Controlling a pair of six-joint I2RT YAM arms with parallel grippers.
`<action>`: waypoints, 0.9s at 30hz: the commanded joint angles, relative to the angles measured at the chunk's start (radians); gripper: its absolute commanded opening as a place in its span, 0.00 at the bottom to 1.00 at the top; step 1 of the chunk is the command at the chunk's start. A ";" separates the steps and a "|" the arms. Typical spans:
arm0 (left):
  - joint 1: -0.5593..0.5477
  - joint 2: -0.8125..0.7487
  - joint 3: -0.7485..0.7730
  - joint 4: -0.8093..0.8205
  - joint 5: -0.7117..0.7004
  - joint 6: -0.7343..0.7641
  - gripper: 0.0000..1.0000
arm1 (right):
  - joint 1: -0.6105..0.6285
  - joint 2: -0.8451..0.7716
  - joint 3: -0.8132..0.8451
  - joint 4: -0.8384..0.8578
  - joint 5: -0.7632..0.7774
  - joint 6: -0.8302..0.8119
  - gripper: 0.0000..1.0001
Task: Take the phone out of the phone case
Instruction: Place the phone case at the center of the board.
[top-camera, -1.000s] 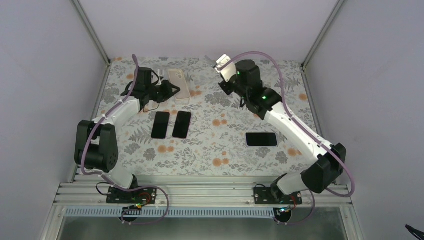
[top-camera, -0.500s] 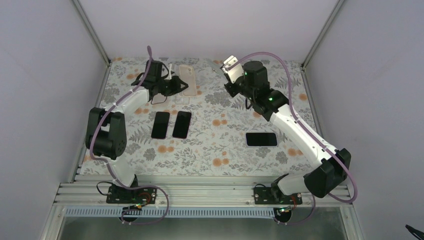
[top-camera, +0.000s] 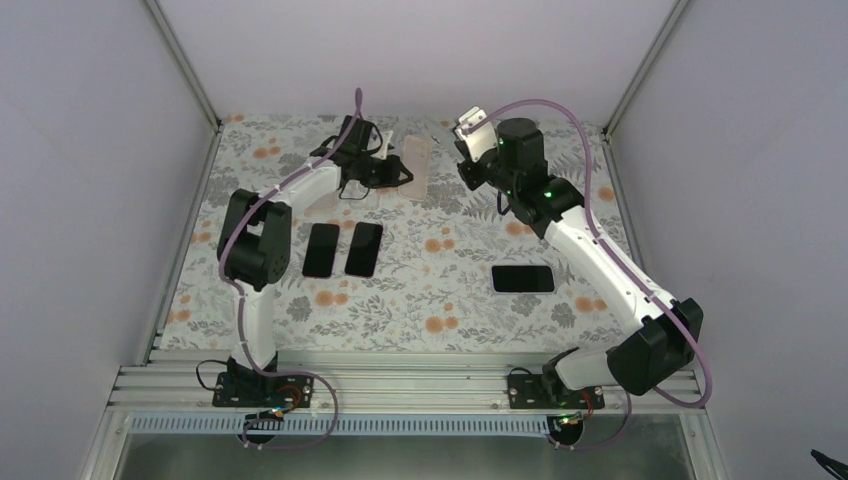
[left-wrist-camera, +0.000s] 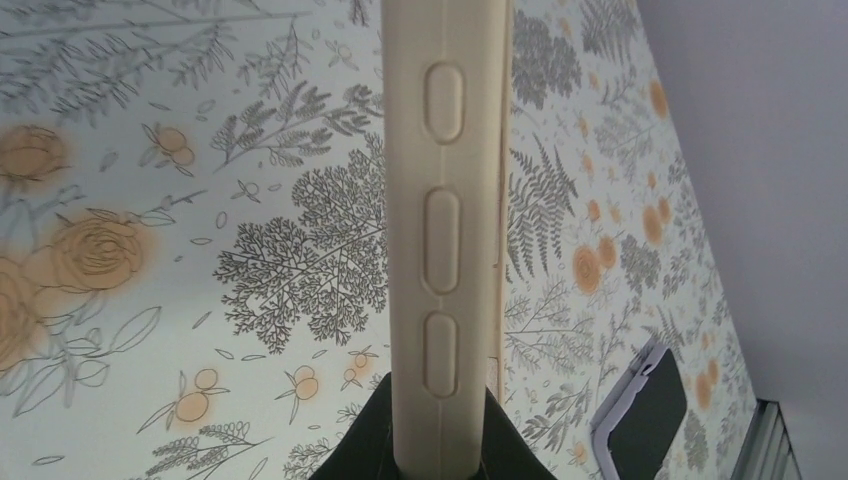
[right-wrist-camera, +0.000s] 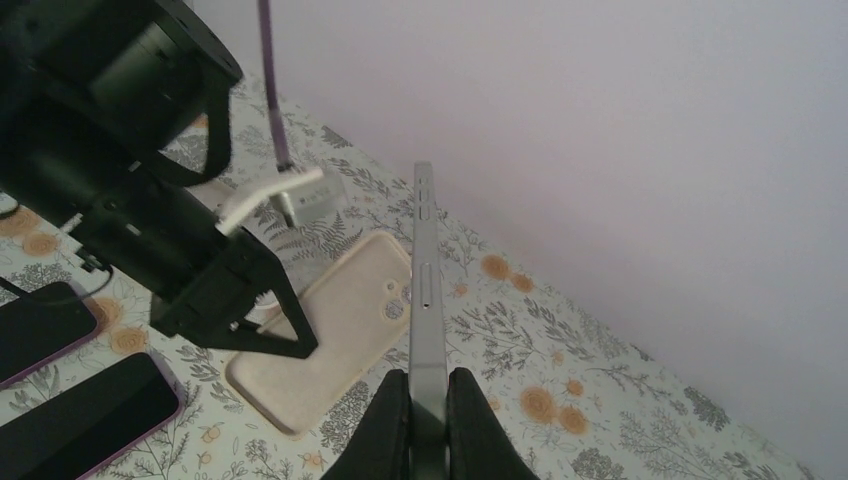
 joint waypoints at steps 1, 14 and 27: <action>-0.010 0.064 0.083 -0.057 0.009 0.057 0.02 | -0.016 -0.021 -0.005 0.050 -0.029 0.025 0.04; -0.012 0.267 0.221 -0.103 0.089 0.030 0.02 | -0.040 -0.017 -0.026 0.052 -0.068 0.035 0.04; -0.013 0.330 0.251 -0.173 -0.130 -0.035 0.03 | -0.049 -0.013 -0.036 0.054 -0.088 0.032 0.04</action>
